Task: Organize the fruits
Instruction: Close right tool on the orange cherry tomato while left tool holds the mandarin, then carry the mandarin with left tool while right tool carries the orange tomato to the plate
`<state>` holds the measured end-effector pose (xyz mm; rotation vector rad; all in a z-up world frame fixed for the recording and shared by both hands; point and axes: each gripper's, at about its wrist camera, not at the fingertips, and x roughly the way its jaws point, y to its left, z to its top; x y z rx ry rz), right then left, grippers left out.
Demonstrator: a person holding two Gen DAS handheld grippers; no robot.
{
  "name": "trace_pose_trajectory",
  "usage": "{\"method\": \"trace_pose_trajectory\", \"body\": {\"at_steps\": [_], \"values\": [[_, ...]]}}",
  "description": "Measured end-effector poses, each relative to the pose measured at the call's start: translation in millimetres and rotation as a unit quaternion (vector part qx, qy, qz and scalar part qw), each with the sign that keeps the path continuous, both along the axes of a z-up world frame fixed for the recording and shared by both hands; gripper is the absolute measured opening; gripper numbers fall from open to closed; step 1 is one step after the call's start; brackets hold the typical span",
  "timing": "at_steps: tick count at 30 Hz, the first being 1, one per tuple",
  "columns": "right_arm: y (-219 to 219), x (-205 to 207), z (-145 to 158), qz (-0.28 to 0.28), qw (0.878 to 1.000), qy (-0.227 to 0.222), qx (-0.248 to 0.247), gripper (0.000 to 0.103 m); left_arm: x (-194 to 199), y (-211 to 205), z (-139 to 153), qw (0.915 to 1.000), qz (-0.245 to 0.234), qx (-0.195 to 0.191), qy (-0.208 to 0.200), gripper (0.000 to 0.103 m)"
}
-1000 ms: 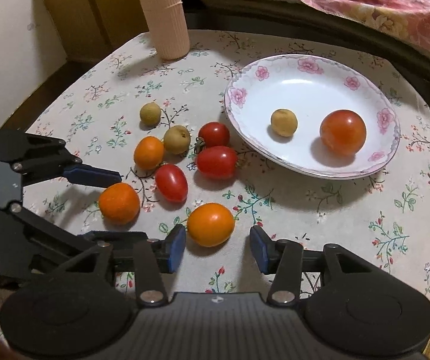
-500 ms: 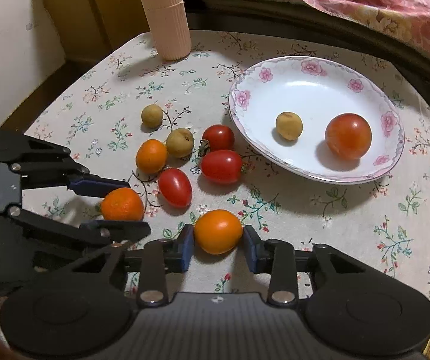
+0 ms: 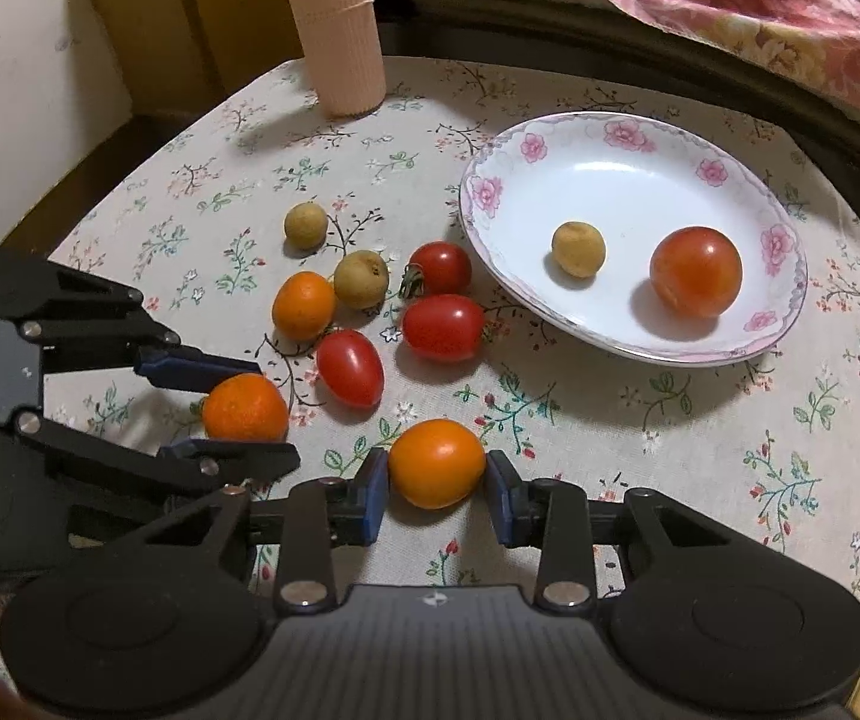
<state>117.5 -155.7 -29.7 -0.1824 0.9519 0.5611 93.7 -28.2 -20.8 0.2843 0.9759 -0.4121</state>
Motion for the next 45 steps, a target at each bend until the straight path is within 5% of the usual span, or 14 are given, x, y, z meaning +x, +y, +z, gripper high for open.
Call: {"method": "trace_pose_trajectory", "body": {"at_steps": [12, 21, 45], "values": [[-3, 1, 1, -0.01, 1.0, 0.004, 0.006, 0.036, 1, 0, 1, 1.0, -0.004, -0.001, 0.003, 0.043], [-17, 3, 12, -0.032, 0.999, -0.005, 0.028, 0.036, 6, -2, 14, 0.9991, 0.008, -0.041, -0.008, 0.043], [-54, 54, 33, -0.115, 0.992, -0.038, 0.047, 0.036, 77, -47, 22, 0.9972, 0.018, -0.037, -0.062, 0.041]]}}
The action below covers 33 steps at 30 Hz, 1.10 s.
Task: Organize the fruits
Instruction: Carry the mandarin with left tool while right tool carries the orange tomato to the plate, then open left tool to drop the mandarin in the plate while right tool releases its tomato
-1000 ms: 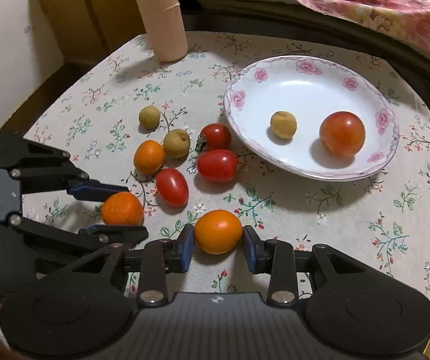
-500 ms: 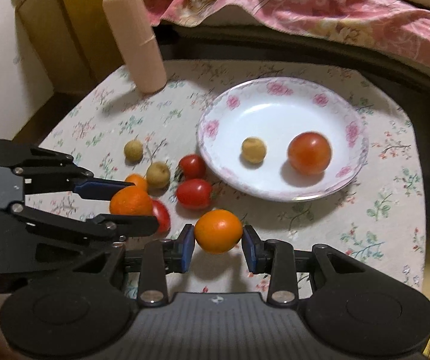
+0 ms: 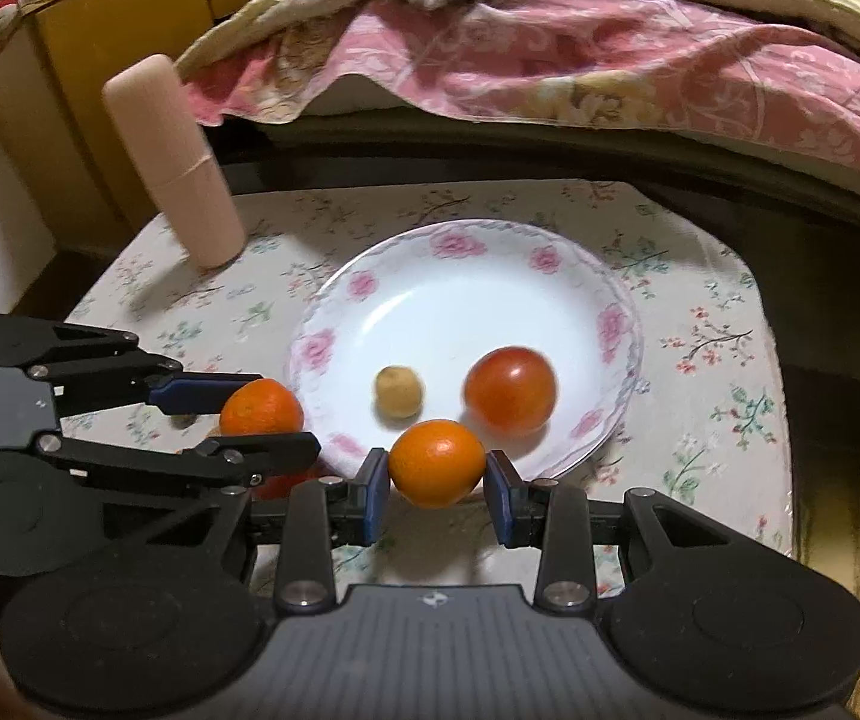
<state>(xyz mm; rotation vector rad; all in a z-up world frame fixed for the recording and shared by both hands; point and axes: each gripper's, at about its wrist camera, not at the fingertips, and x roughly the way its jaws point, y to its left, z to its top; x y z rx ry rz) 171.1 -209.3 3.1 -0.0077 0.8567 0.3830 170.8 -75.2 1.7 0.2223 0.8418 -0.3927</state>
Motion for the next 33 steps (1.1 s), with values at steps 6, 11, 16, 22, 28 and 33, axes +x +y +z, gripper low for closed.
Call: {"method": "trace_pose_trajectory", "body": {"at_steps": [6, 11, 16, 22, 28, 33], "values": [[-7, 15, -6, -0.009, 1.0, 0.004, 0.001, 0.036, 13, -5, -7, 0.9999, -0.003, 0.01, -0.001, 0.041], [-6, 23, -11, -0.008, 1.0, 0.004, -0.005, 0.036, 20, -6, -13, 0.9999, 0.0, 0.012, -0.002, 0.041], [-6, 32, -16, -0.01, 1.0, 0.004, -0.007, 0.036, 29, -6, -18, 0.9999, 0.002, 0.012, 0.0, 0.041], [-5, 39, -18, -0.011, 1.0, -0.006, -0.013, 0.036, 36, -5, -21, 0.9999, 0.008, 0.012, -0.006, 0.041], [-5, 42, -17, -0.012, 1.0, -0.006, -0.01, 0.037, 39, -4, -19, 0.9998, 0.014, 0.011, -0.005, 0.043], [-5, 41, -13, -0.014, 1.0, -0.015, -0.011, 0.037, 39, -2, -15, 0.9997, 0.022, 0.008, -0.012, 0.048]]}}
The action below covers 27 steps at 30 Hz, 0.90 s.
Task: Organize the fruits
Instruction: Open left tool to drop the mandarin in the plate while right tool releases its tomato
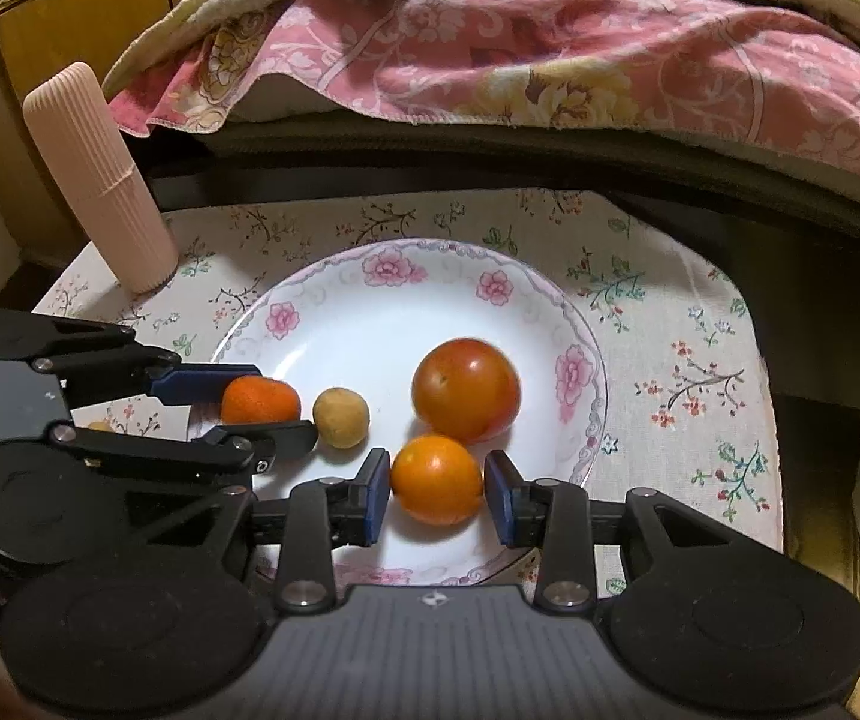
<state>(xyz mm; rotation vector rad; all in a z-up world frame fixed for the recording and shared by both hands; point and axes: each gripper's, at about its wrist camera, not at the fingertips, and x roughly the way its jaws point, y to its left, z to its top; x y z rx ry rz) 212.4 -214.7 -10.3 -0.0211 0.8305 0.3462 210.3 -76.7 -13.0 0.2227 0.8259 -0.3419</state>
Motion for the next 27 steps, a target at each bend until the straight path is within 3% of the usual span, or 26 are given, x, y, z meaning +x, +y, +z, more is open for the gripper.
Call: {"method": "trace_pose_trajectory", "body": {"at_steps": [10, 27], "values": [[0, -3, 9, 0.0, 1.0, -0.012, 0.007, 0.038, -4, 6, 13, 0.9998, 0.008, -0.002, -0.015, 0.056], [1, -16, 35, 0.005, 0.999, -0.042, 0.029, 0.039, -27, 26, 39, 0.9989, 0.023, -0.005, -0.04, 0.061]]}}
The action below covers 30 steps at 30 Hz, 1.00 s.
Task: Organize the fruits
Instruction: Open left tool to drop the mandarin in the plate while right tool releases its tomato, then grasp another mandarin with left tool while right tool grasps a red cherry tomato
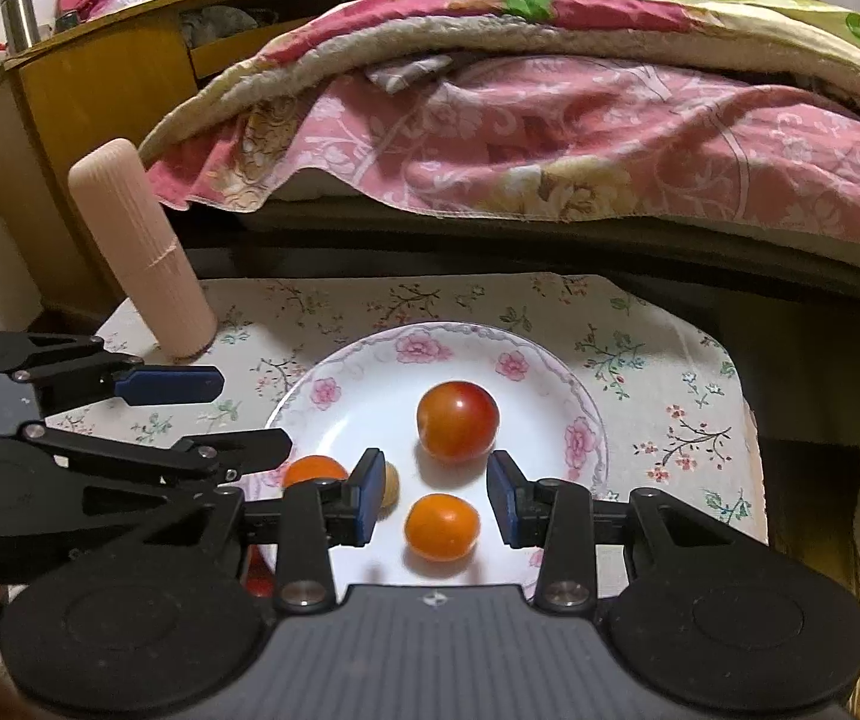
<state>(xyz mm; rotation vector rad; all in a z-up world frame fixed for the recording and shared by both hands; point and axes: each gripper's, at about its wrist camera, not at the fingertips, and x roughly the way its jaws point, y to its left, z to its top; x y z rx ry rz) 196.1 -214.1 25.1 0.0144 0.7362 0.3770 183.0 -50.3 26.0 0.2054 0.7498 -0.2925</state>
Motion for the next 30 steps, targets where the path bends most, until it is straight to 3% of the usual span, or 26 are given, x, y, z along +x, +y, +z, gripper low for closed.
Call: {"method": "trace_pose_trajectory", "body": {"at_steps": [15, 30], "values": [[19, -34, 6, 0.033, 0.999, 0.0, 0.005, 0.039, -48, 26, 8, 0.9999, 0.003, 0.001, 0.011, 0.063], [57, -93, -19, 0.12, 0.992, 0.037, -0.018, 0.041, -96, 54, -9, 0.9977, 0.017, -0.006, 0.065, 0.066]]}}
